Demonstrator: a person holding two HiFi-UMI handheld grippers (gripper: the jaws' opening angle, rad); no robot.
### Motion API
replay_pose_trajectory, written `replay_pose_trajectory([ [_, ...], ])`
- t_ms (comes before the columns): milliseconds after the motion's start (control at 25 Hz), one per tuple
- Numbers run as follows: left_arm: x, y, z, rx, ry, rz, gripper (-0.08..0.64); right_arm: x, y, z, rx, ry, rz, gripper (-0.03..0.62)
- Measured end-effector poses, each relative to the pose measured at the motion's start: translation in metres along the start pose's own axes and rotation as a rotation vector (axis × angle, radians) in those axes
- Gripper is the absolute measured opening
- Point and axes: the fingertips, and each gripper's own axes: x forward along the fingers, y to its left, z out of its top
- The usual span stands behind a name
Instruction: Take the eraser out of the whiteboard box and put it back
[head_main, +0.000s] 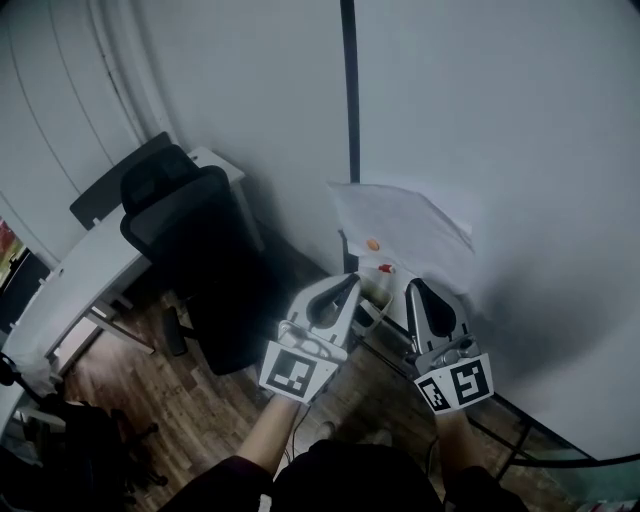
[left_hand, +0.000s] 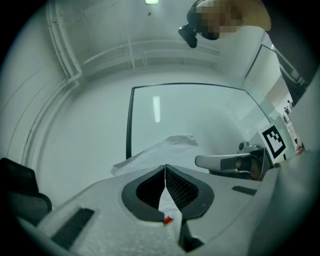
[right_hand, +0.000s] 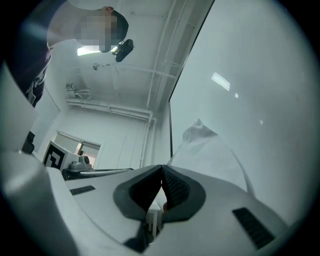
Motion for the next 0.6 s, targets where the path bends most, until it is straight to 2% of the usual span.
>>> replay_pose_trajectory([
  [600,-0.0015,0.0041,0.005,0.01,-0.002,0.004,0.005,0.0021,0.0029,0.005,-0.029,-0.001,-0.009,0.003],
])
